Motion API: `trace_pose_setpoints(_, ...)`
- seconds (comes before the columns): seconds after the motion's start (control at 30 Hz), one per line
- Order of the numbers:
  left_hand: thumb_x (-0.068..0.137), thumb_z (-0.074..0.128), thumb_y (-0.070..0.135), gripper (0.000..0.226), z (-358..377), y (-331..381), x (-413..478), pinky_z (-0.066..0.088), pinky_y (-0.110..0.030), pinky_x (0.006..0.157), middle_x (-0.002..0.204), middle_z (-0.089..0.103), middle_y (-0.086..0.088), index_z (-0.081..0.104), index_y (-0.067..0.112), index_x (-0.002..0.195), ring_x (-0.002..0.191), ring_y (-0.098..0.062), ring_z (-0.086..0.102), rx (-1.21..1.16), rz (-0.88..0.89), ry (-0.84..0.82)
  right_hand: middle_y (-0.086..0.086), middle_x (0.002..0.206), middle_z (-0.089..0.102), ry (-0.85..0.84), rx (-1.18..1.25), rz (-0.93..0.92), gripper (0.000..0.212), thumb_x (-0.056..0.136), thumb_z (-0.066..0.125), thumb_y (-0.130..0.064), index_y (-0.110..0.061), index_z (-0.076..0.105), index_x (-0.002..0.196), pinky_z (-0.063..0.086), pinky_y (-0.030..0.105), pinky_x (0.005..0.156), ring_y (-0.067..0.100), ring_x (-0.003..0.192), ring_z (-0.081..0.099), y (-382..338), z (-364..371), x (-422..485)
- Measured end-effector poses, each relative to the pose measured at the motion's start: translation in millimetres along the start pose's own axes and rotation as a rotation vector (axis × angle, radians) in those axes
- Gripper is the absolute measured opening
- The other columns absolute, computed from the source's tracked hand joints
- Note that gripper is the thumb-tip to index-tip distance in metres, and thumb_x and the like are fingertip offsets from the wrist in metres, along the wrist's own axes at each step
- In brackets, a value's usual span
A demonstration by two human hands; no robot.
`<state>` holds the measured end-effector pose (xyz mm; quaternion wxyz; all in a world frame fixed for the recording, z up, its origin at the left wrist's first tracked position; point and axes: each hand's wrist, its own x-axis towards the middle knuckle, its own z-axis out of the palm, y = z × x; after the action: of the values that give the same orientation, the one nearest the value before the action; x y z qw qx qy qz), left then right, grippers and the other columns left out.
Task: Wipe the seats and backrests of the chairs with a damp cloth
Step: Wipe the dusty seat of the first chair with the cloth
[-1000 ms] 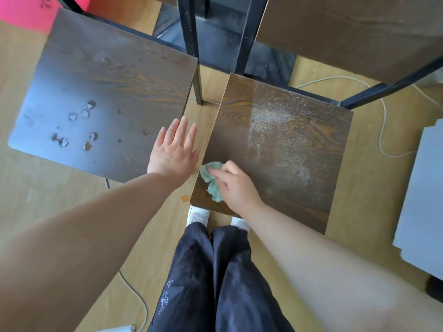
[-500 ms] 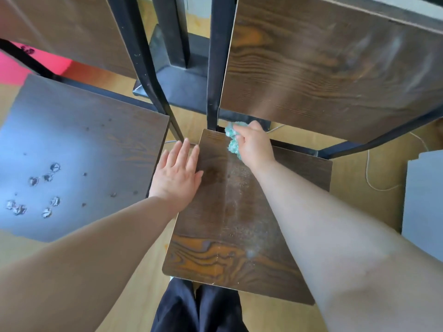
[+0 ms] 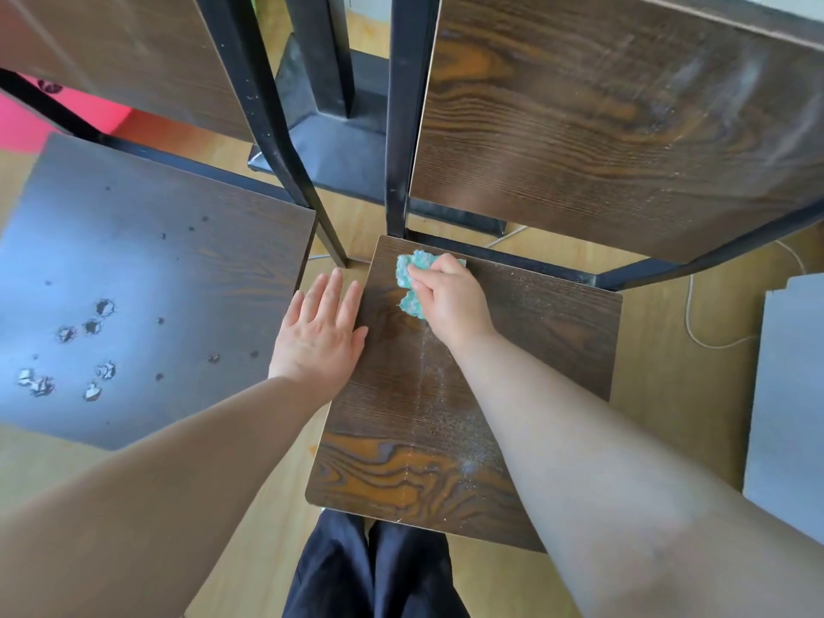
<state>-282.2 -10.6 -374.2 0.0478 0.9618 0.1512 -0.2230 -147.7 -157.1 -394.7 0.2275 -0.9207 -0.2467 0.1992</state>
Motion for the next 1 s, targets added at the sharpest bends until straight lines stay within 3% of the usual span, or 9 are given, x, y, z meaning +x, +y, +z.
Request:
trace_pose_setpoints(0.07,0.105,0.014,0.048,0.062,-0.3,1.2,-3.7,-0.001,-0.042,0.123,0.167,-0.002,-0.007,0.001,0.021,0.159,0.154,-0.026,-0.005,0.002,0.011,0.001,-0.002,0.111,0.056,-0.009,0.021,0.009,0.031,0.101,0.053,-0.023,-0.020,0.065,0.130,0.050,0.022,0.085,0.014,0.105,0.055,-2.9,4.0,-10.8)
trace_pose_setpoints(0.47,0.107,0.023,0.043,0.060,26.7,1.7,-71.7,0.008,-0.044,0.125,0.167,0.003,-0.009,0.007,0.018,0.159,0.154,-0.027,0.002,-0.036,0.088,-0.040,0.002,0.091,0.056,-0.027,0.052,-0.090,0.027,0.095,0.062,-0.011,-0.012,0.071,0.120,0.040,0.025,0.072,0.021,0.086,0.055,-10.3,42.1,-119.0)
trace_pose_setpoints(0.63,0.106,0.025,0.042,0.060,48.7,-4.0,-105.0,0.009,-0.044,0.125,0.167,0.005,-0.009,0.009,0.017,0.159,0.154,-0.027,0.003,-0.032,0.090,-0.079,0.003,0.092,0.058,-0.049,0.070,-0.100,0.027,0.095,0.062,-0.012,-0.012,0.070,0.120,0.047,0.031,0.074,0.022,0.087,0.055,-15.7,59.2,-172.9)
trace_pose_setpoints(0.9,0.107,0.024,0.042,0.060,57.6,-7.9,-125.9,0.009,-0.045,0.125,0.167,0.003,-0.008,0.007,0.018,0.158,0.154,-0.027,0.002,-0.015,0.098,-0.098,0.002,0.088,0.054,-0.099,0.158,-0.041,0.024,0.093,0.064,-0.008,-0.009,0.071,0.116,0.042,0.024,0.075,0.018,0.085,0.051,-24.4,82.4,-237.8)
trace_pose_setpoints(1.0,0.107,0.024,0.041,0.059,52.7,-8.4,-121.9,0.011,-0.046,0.124,0.167,0.004,-0.009,0.007,0.018,0.158,0.154,-0.027,0.003,-0.006,0.113,-0.075,-0.002,0.086,0.054,-0.143,0.136,-0.051,0.022,0.095,0.060,-0.018,-0.011,0.072,0.112,0.039,0.018,0.076,0.007,0.082,0.044,-26.5,88.4,-255.7)
